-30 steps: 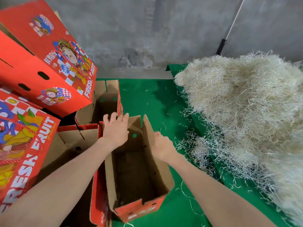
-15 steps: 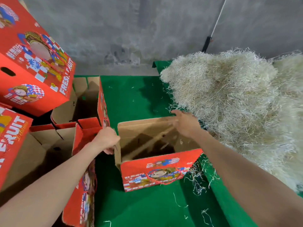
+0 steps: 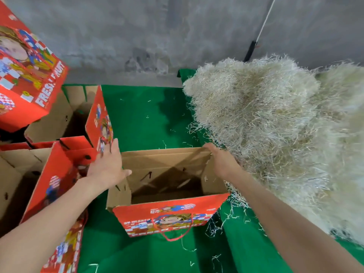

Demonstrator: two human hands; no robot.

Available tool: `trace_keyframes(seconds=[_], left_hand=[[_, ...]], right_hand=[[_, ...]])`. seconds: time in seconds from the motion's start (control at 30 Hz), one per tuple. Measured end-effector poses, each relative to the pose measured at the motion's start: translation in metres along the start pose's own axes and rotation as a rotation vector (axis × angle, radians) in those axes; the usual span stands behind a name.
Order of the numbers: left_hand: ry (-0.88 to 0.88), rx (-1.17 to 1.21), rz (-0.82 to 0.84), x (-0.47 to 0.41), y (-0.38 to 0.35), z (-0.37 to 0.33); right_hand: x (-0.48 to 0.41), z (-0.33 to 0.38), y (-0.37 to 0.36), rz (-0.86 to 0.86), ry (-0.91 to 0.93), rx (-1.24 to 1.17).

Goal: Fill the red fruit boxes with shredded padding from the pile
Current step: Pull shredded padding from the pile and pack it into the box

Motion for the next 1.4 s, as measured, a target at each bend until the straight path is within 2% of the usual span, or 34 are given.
trace_keyframes(seconds=[0.03,0.07,0.13,0.23,0.3,0.37,0.43,0.47,0.53,0.6,0.7,0.77,0.83,0.9,0.97,1.0,1.03,1.1,1.13,1.17,1.2,1.27,1.3,1.37,1.4], left_hand=[[-0.086,0.014,-0.137,0.003,0.011,-0.018],[-0.191,0.024,-0.205,0.006,0.018,-0.040],[-0.353,-0.016,-0.199,0.009,0.012,-0.084],[-0.380,-0.103,-0.160,0.007,-0.004,-0.123],[-0.331,-0.107,-0.180,0.003,-0.002,-0.127],[-0.267,-0.096,-0.115,-0.002,-0.002,-0.131],[-0.289,-0.099,-0.086,0.001,0.001,-0.157],[-0.348,-0.065,-0.077,0.008,0.004,-0.181],[-0.502,0.101,-0.039,0.032,0.014,-0.240],[-0.608,0.224,0.003,0.053,0.022,-0.297],[-0.668,0.301,0.055,0.065,0.028,-0.363],[-0.648,0.387,0.137,0.063,0.028,-0.389],[-0.601,0.491,0.213,0.055,0.027,-0.405],[-0.547,0.655,0.327,0.046,0.027,-0.413],[-0.520,0.789,0.427,0.042,0.028,-0.422],[-0.529,0.823,0.457,0.043,0.031,-0.426],[-0.544,0.915,0.499,0.040,0.033,-0.430],[-0.505,1.215,0.584,0.033,0.038,-0.434],[-0.458,1.248,0.537,0.024,0.038,-0.430],[-0.394,1.208,0.432,0.014,0.040,-0.422],[-0.362,1.159,0.334,0.006,0.041,-0.416],[-0.248,1.238,0.359,-0.013,0.029,-0.404],[-0.220,1.268,0.444,-0.014,0.022,-0.405],[-0.315,1.269,0.574,-0.004,0.022,-0.417],[-0.364,1.269,0.613,0.002,0.025,-0.424]], right_hand=[[0.000,-0.001,0.000,0.011,0.016,0.008],[0.000,-0.002,-0.001,0.031,0.028,0.011],[0.002,-0.003,-0.004,0.081,0.041,-0.007],[0.013,-0.013,0.005,0.088,0.030,-0.074],[0.022,-0.035,0.038,-0.057,0.013,-0.092],[0.031,-0.071,0.088,-0.289,-0.038,-0.067],[0.037,-0.113,0.133,-0.416,-0.131,0.104],[0.035,-0.134,0.147,-0.386,-0.182,0.221],[0.026,-0.171,0.160,-0.223,-0.249,0.386],[0.016,-0.200,0.160,-0.090,-0.280,0.445],[0.007,-0.230,0.152,-0.016,-0.339,0.495],[0.003,-0.238,0.153,-0.055,-0.385,0.426],[0.001,-0.231,0.165,-0.241,-0.358,0.238],[0.001,-0.206,0.184,-0.449,-0.247,0.077],[0.007,-0.168,0.205,-0.614,-0.047,-0.018],[0.009,-0.151,0.208,-0.614,0.061,-0.139],[0.010,-0.137,0.207,-0.542,0.156,-0.292],[0.008,-0.125,0.200,-0.271,0.238,-0.727],[0.007,-0.129,0.198,-0.183,0.222,-0.893],[0.004,-0.140,0.203,-0.196,0.198,-0.934],[0.000,-0.157,0.216,-0.308,0.171,-0.857],[-0.004,-0.182,0.244,-0.544,0.137,-0.583],[-0.010,-0.183,0.250,-0.560,0.180,-0.540],[-0.030,-0.172,0.236,-0.377,0.288,-0.575],[-0.039,-0.173,0.221,-0.258,0.284,-0.557]])
Point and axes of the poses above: each hand's wrist, its own x-axis away from the middle knuckle, its own y-axis out of the back of the hand, z = x × y, the point moved 8 cm from there along -x, towards the middle knuckle, and after that the axes turned 9 degrees about y, right-handed, at the moved point
